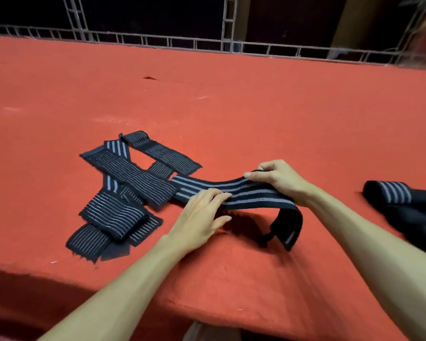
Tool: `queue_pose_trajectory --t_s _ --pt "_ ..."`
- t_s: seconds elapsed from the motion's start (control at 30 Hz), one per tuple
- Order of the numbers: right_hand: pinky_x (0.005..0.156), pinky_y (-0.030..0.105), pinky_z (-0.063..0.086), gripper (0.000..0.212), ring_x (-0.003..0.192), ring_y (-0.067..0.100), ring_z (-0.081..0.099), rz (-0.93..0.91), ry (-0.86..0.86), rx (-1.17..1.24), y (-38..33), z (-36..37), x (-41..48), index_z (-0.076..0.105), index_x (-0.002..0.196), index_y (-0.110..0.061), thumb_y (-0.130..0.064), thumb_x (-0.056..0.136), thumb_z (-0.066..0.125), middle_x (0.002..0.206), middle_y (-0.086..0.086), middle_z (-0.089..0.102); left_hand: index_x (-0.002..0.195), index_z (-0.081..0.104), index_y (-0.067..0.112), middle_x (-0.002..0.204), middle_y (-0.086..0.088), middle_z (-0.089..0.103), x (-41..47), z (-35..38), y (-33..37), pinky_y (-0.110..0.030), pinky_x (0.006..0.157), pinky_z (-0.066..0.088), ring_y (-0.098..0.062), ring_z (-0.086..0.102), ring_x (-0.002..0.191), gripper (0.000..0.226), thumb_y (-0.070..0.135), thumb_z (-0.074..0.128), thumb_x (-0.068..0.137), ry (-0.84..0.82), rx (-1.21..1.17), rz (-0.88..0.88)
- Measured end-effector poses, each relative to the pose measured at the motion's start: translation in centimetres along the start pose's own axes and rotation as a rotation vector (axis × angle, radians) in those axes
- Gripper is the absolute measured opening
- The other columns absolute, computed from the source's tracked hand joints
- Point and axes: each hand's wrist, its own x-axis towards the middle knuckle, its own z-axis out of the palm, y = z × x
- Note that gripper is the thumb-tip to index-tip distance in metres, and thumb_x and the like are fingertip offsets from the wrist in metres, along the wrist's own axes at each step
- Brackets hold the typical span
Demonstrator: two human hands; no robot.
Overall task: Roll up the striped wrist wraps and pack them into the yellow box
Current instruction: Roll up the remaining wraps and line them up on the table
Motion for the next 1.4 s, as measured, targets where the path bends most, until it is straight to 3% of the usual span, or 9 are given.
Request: queue_pose_trajectory --t_s 0.17,0.4,0.57,0.7,0.9,1.03,1.13,1.3,1.4 --pt "0.044 0.020 0.032 0.045 0.042 0.010 0.038 0.116 -0.031 0.059 1.8 -5.0 -4.3 0.044 0.051 -0.020 -0.027 0.085 0.073 0.048 -0.005 0.041 0.135 0.048 0.021 0.125 0.004 0.051 1.3 2.0 5.0 -0.036 0.098 0.042 -0.016 0.051 0.115 0.045 0.038 0.057 0.094 -0.042 -0.029 0.103" --pt "0.056 0.027 0.034 0.038 0.060 0.013 0.045 0.353 -0.125 -0.420 8.8 -7.7 -7.4 0.056 0.064 -0.013 -0.041 0.080 0.075 0.062 0.000 0.049 0.128 0.056 0.020 0.121 0.005 0.056 0.8 5.2 6.3 -0.035 0.100 0.040 -0.016 0.052 0.117 0.033 0.033 0.048 0.099 -0.174 -0.047 0.000" --pt "0.069 0.025 0.042 0.025 0.081 0.018 0.059 0.380 -0.148 -0.661 10.5 -6.1 -5.7 0.063 0.072 -0.017 -0.037 0.077 0.077 0.076 -0.002 0.063 0.119 0.064 0.018 0.116 0.000 0.059 0.0 4.0 2.3 -0.038 0.098 0.039 -0.022 0.053 0.114 0.029 0.029 0.049 0.096 -0.024 0.024 -0.244" --pt "0.083 0.028 0.051 0.013 0.096 0.023 0.065 0.281 -0.114 -0.804 9.8 -3.2 -3.4 0.068 0.086 -0.022 -0.028 0.076 0.075 0.100 0.005 0.071 0.131 0.056 0.017 0.131 -0.009 0.049 -0.4 2.3 -0.3 -0.041 0.104 0.030 -0.029 0.039 0.125 0.037 0.031 0.052 0.097 0.086 -0.039 -0.700" --pt "0.090 0.025 0.040 0.042 0.111 0.022 0.056 -0.033 -0.173 -0.690 7.8 2.5 -1.8 0.061 0.123 -0.016 -0.039 0.089 0.066 0.121 0.005 0.062 0.135 0.049 0.006 0.129 -0.016 0.054 1.2 1.5 -3.0 -0.037 0.103 0.039 -0.031 0.046 0.125 0.061 0.036 0.069 0.086 0.106 -0.352 -1.014" --pt "0.105 0.038 0.034 0.062 0.122 0.024 0.040 -0.013 -0.148 -0.812 8.4 4.4 -1.9 0.047 0.136 -0.028 -0.062 0.086 0.056 0.132 0.002 0.047 0.095 0.069 0.006 0.088 -0.007 0.069 1.9 0.6 -1.8 -0.029 0.065 0.045 -0.019 0.064 0.079 0.013 0.014 0.065 0.085 0.099 -0.480 -0.915" --pt "0.110 0.042 0.029 0.083 0.131 0.024 0.033 -0.024 -0.147 -0.782 7.6 5.4 -2.4 0.029 0.147 -0.030 -0.071 0.080 0.055 0.142 0.003 0.037 0.096 0.064 0.007 0.084 -0.005 0.067 2.2 -0.6 0.0 -0.028 0.057 0.054 -0.014 0.066 0.057 0.009 0.006 0.057 0.091 0.122 -0.760 -0.840" --pt "0.113 0.043 0.031 0.101 0.141 0.021 0.030 -0.169 -0.046 -0.552 4.4 6.2 -3.5 0.011 0.153 -0.025 -0.070 0.077 0.061 0.154 0.003 0.029 0.090 0.066 0.002 0.077 -0.005 0.066 3.1 -4.3 3.2 -0.022 0.055 0.056 -0.008 0.065 0.053 0.014 -0.005 0.055 0.091 0.174 -0.986 -0.713" --pt "0.097 0.038 0.042 0.075 0.130 0.024 0.046 -0.266 0.122 -0.616 2.5 6.0 -4.3 0.018 0.149 -0.026 -0.048 0.090 0.059 0.146 0.003 0.045 0.098 0.066 -0.004 0.081 -0.009 0.067 3.7 -6.5 5.2 -0.020 0.056 0.054 -0.009 0.067 0.060 0.011 -0.002 0.058 0.091 0.185 -1.034 -0.592"
